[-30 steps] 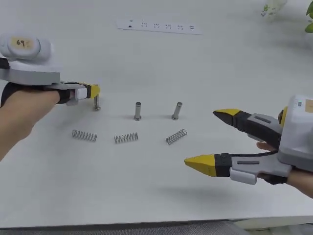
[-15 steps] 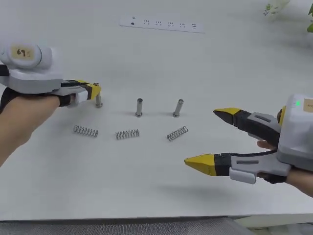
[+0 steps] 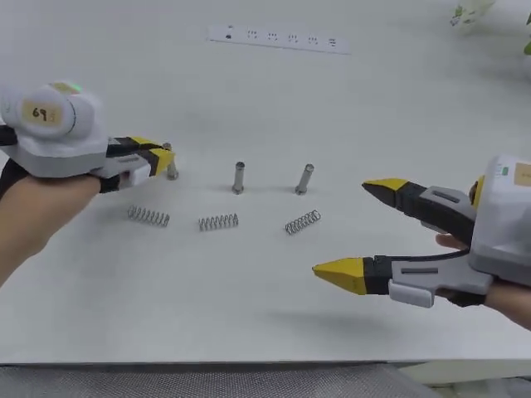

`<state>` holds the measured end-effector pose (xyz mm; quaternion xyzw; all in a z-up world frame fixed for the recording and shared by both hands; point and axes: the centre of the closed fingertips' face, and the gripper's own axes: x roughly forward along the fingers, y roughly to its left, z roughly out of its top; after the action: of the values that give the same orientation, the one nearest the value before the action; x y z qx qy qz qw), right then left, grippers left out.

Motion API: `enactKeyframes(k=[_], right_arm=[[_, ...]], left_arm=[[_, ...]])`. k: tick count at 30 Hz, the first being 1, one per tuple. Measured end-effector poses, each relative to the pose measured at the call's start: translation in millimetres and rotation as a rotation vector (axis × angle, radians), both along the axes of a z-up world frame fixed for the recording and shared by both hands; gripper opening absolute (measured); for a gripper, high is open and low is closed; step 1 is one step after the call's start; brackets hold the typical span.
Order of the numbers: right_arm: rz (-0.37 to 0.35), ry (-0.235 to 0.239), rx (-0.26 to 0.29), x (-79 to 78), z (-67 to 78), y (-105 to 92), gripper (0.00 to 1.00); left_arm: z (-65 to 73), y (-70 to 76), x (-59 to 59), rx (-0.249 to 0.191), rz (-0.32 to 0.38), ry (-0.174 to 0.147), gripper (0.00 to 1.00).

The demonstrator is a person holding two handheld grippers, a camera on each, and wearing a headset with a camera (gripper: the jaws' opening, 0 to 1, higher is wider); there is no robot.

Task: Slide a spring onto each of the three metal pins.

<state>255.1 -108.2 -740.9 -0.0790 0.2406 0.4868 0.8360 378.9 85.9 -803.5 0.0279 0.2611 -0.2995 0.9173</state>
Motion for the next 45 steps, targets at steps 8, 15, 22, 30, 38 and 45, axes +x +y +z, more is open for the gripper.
enactKeyframes(k=[8, 15, 22, 30, 38, 45], right_arm=[[0.007, 0.0, -0.005, -3.3, 0.1, 1.0, 0.81], [0.003, -0.002, -0.001, -2.2, 0.9, 0.1, 0.81], [0.0, -0.002, 0.007, -1.0, 1.4, 0.7, 0.82], [-0.012, -0.002, 0.016, -1.5, 2.2, -2.1, 0.82], [-0.023, 0.009, 0.032, -3.3, 0.4, -2.3, 0.82], [-0.021, 0.015, 0.039, -1.5, -2.1, 0.5, 0.81]], left_arm=[[0.3, -3.5, -4.4, 0.021, -0.024, -0.024, 0.0], [1.8, -3.1, -9.0, 0.019, -0.028, -0.031, 0.0], [10.5, -4.9, -9.5, -0.005, -0.035, -0.06, 0.0], [14.6, -4.0, -17.5, -0.02, -0.032, -0.062, 0.04], [26.3, 5.3, -29.9, -0.052, -0.033, -0.074, 0.11], [44.4, 12.0, -35.6, -0.138, -0.02, -0.094, 0.24]])
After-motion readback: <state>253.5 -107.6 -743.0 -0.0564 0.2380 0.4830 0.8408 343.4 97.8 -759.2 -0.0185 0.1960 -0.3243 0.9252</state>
